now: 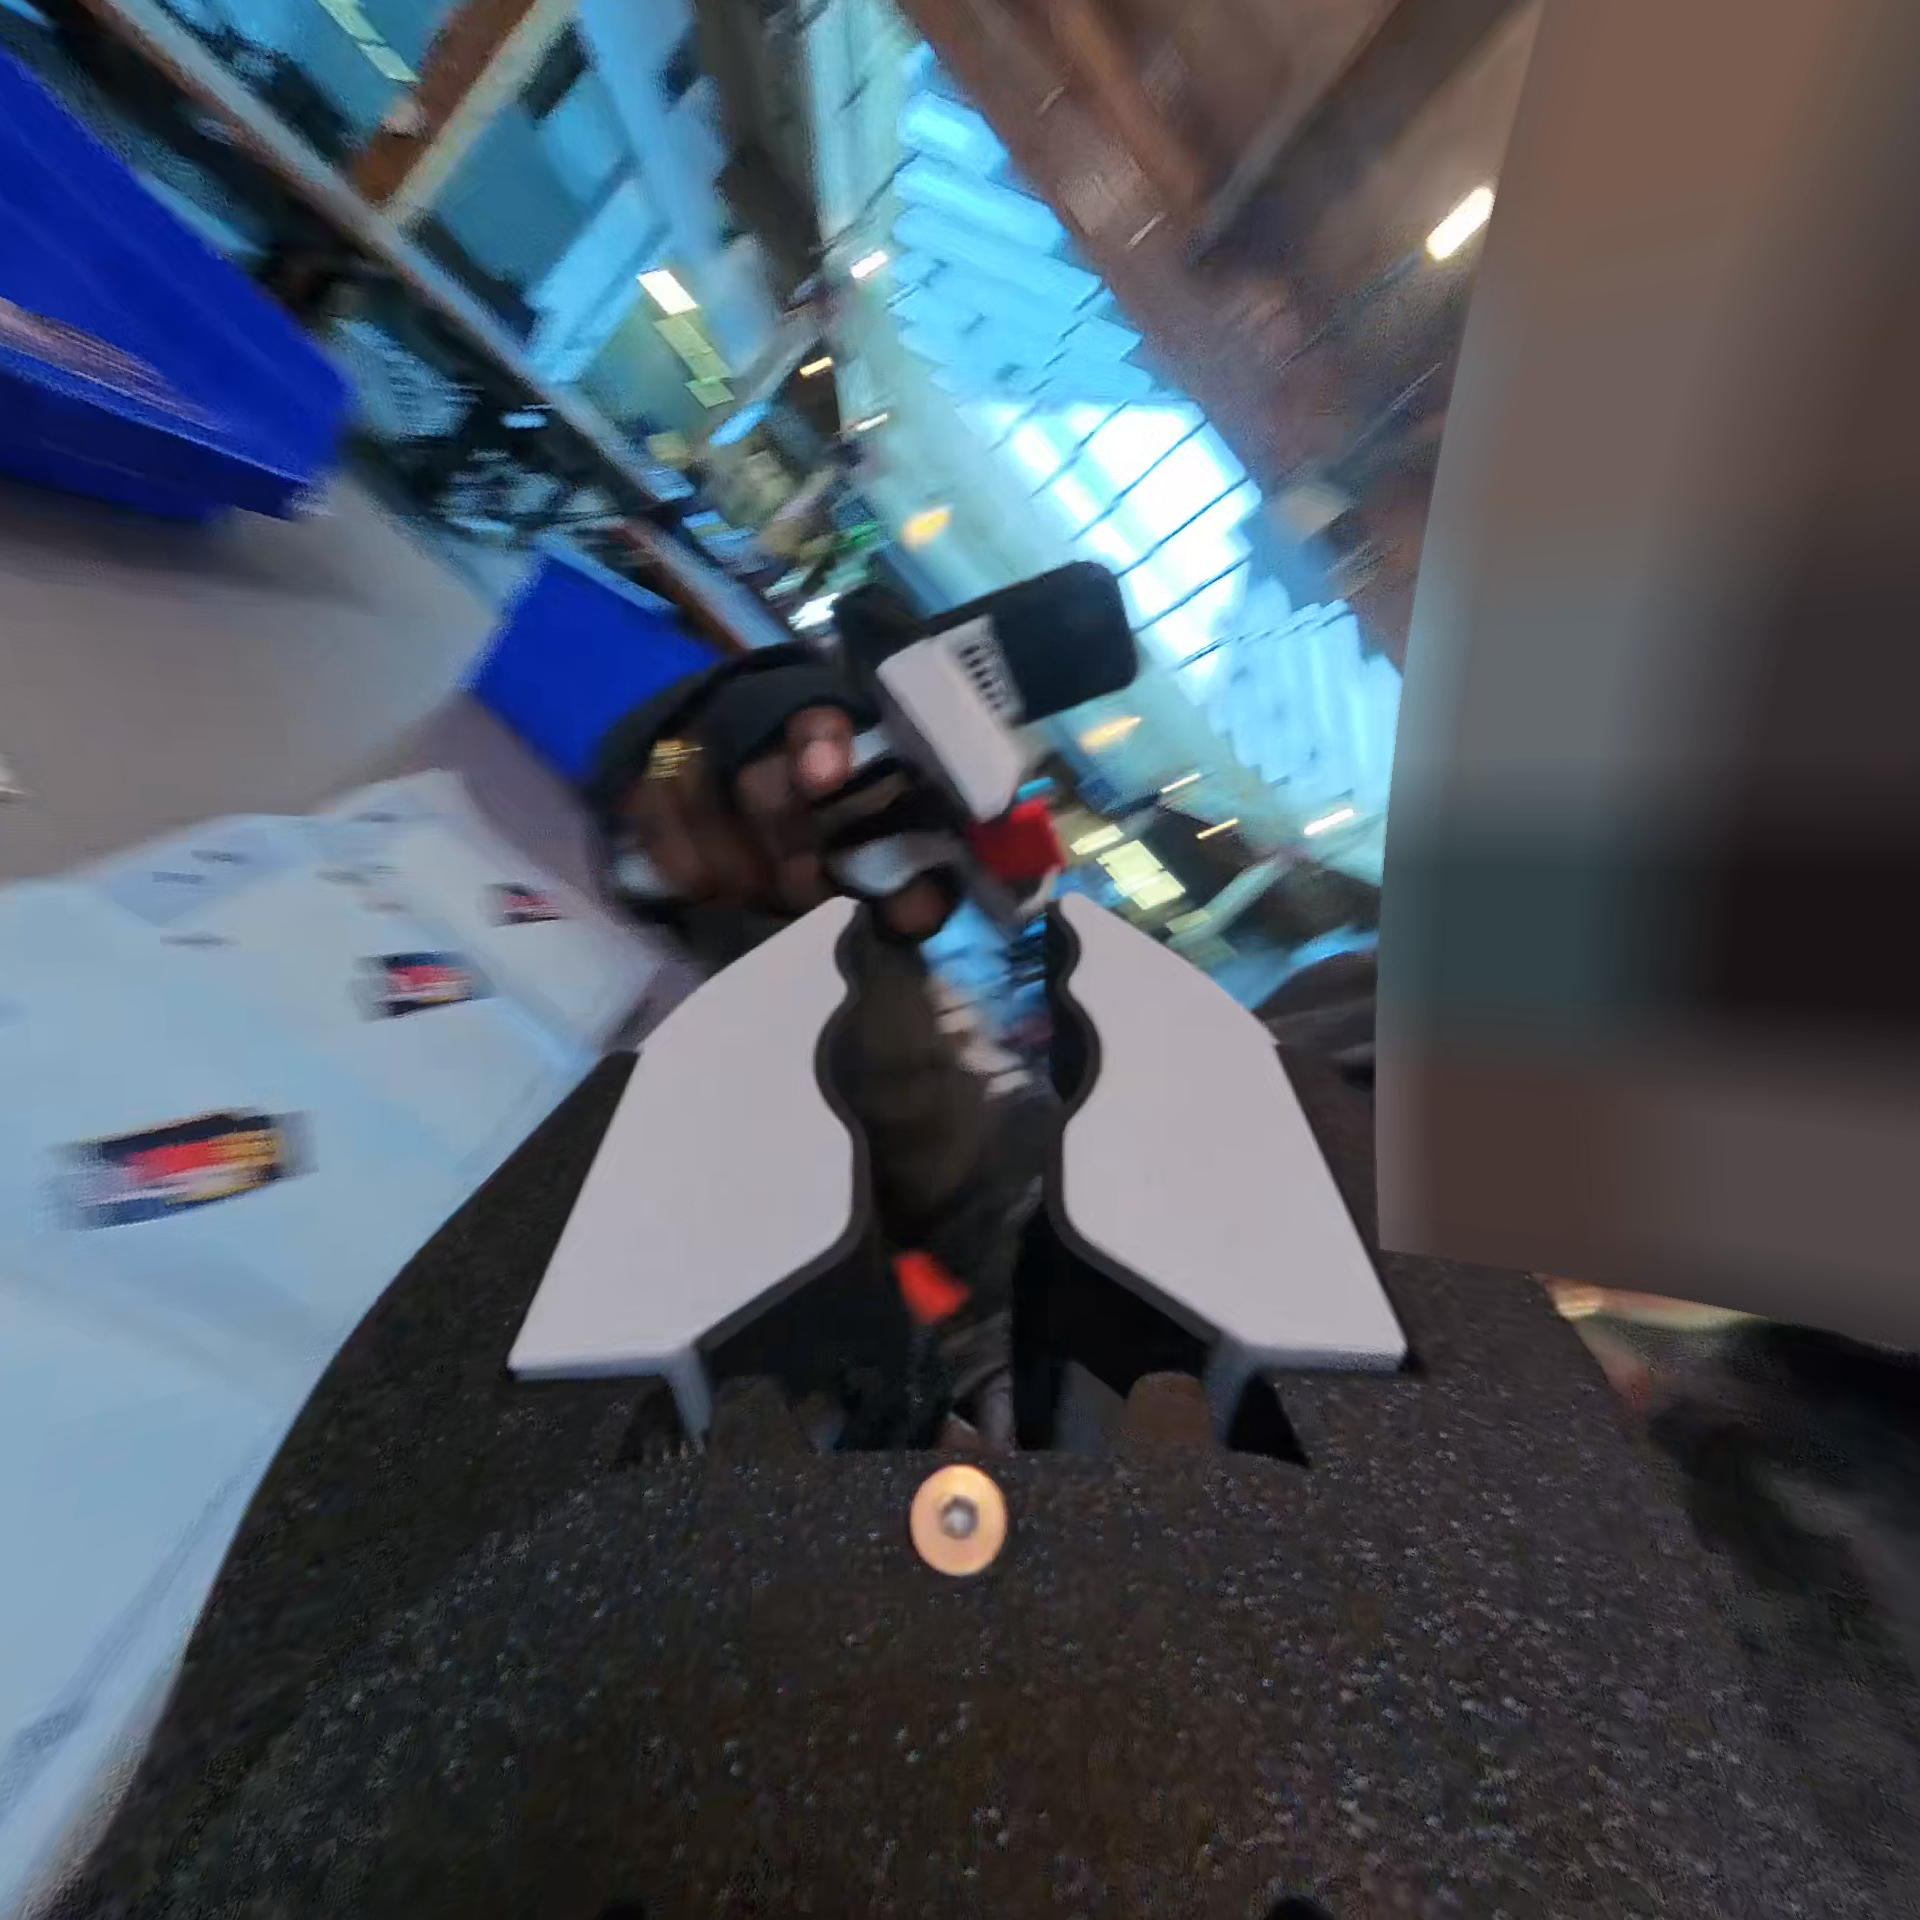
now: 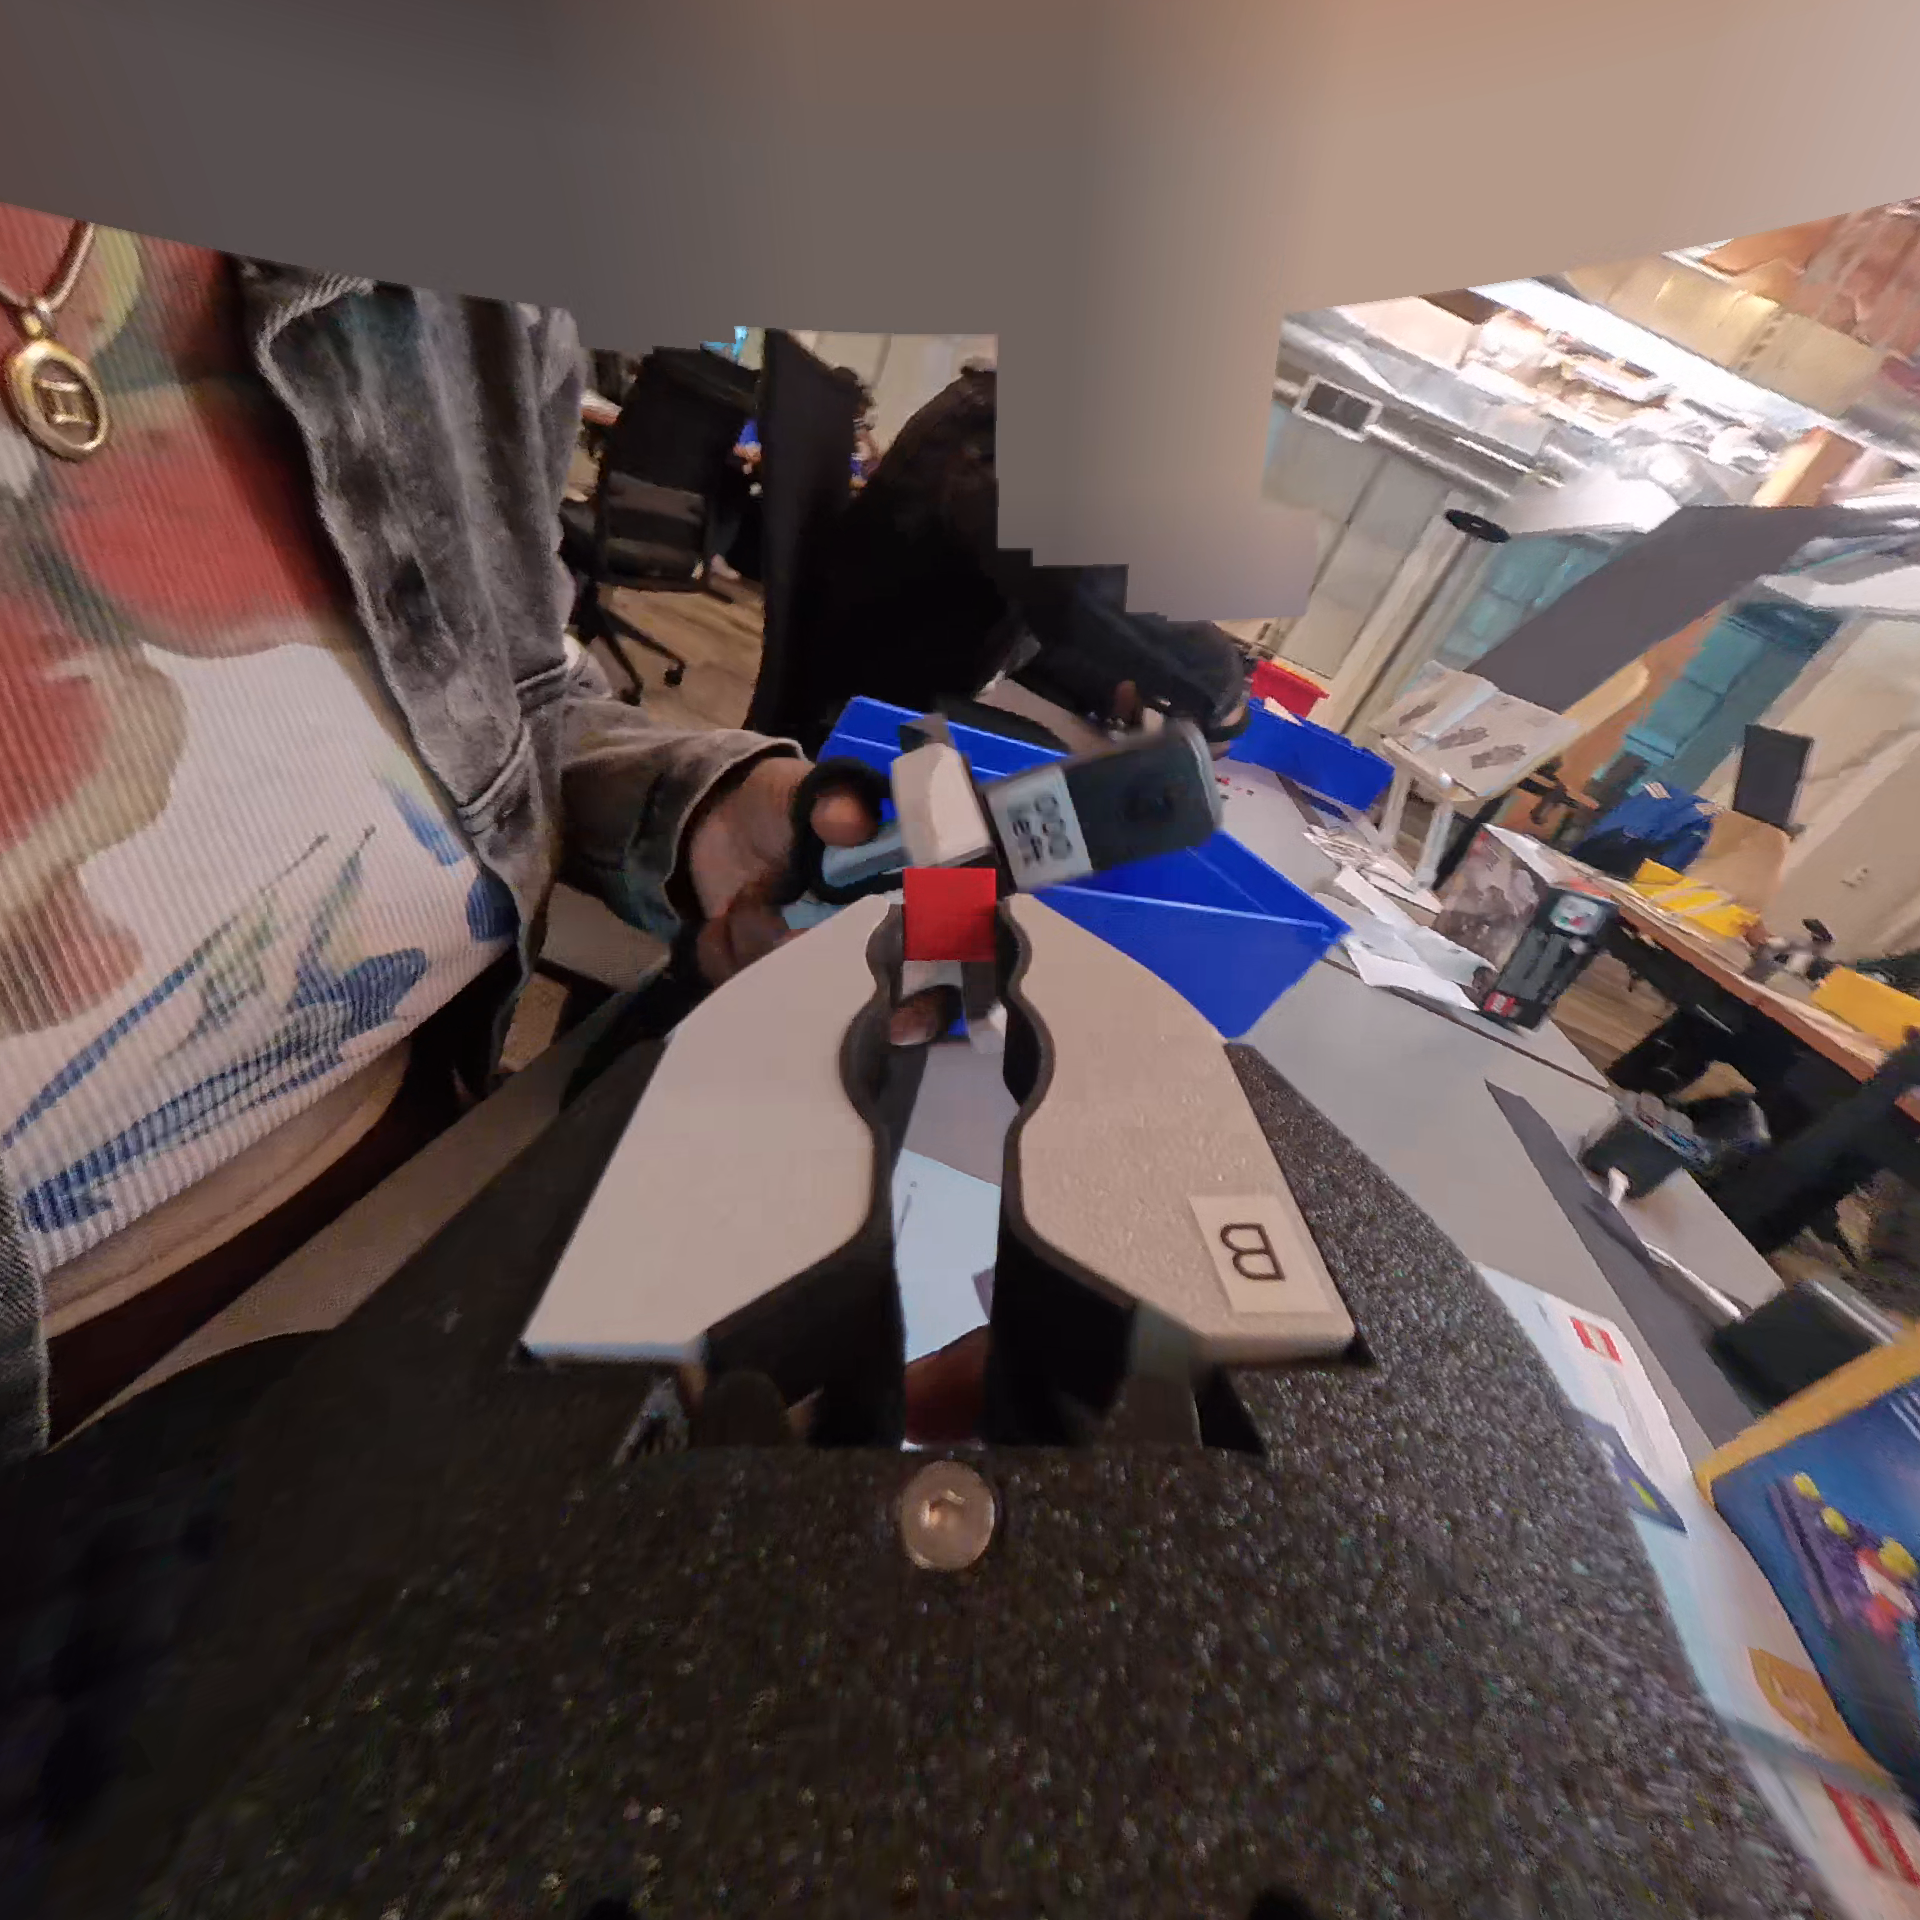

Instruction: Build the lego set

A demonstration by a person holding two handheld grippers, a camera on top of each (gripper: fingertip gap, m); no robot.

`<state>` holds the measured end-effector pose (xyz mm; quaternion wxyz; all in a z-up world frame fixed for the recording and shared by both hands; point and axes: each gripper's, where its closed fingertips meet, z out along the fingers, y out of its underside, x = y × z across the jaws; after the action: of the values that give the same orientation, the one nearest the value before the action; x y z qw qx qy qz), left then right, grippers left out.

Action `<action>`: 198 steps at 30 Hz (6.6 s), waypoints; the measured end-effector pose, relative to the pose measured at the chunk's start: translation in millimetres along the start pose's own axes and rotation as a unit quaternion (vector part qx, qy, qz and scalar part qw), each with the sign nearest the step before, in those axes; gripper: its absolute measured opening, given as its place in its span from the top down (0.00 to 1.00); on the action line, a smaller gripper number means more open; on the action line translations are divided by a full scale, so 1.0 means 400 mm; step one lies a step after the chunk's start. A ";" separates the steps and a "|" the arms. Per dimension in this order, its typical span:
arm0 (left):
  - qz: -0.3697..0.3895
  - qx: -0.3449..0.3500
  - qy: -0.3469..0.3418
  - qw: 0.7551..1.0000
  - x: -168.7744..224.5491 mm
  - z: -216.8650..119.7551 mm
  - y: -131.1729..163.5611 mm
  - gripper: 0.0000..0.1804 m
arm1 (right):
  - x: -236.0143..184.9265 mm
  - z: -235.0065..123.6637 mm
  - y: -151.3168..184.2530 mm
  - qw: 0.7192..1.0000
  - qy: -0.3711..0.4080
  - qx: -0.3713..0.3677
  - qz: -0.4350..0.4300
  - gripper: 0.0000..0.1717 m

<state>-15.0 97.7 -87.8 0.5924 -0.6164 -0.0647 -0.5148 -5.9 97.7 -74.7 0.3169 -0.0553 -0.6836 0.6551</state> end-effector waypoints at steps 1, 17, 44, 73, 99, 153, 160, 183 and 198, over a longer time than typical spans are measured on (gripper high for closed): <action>0.064 -0.028 -0.066 0.995 -0.040 -0.013 -0.003 0.78 | 0.025 -0.018 0.011 1.000 0.021 -0.005 0.011 0.91; 0.465 0.103 -0.391 0.787 -0.344 -0.073 -0.376 0.82 | 0.081 -0.101 0.409 0.929 0.087 -0.285 0.220 0.90; 0.340 0.117 -0.378 0.853 -0.426 -0.131 -0.345 0.87 | 0.028 -0.116 0.484 0.894 0.043 -0.388 0.221 0.90; 0.338 0.151 -0.392 0.842 -0.422 -0.153 -0.361 0.86 | 0.169 -0.160 0.403 0.905 0.157 -0.256 0.301 0.78; 0.345 0.164 -0.378 0.843 -0.407 -0.150 -0.367 0.86 | 0.316 -0.060 0.578 0.826 0.132 -0.497 0.231 0.62; 0.323 0.147 -0.360 0.863 -0.421 -0.135 -0.351 0.86 | 0.109 -0.130 0.486 0.861 0.063 -0.431 0.262 0.67; 0.324 0.144 -0.360 0.863 -0.421 -0.133 -0.350 0.86 | 0.095 -0.105 0.503 0.826 0.089 -0.469 0.300 0.66; 0.321 0.135 -0.356 0.867 -0.425 -0.128 -0.343 0.86 | 0.101 -0.131 0.495 0.846 0.072 -0.472 0.237 0.74; 0.320 0.132 -0.355 0.868 -0.426 -0.126 -0.341 0.86 | 0.013 -0.060 0.398 0.869 -0.057 -0.366 0.328 0.78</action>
<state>-215.9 187.4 -130.1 0.7377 -0.6604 -0.1371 -0.0297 -52.1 142.8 -222.5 0.0012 -0.3512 -0.8335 0.4265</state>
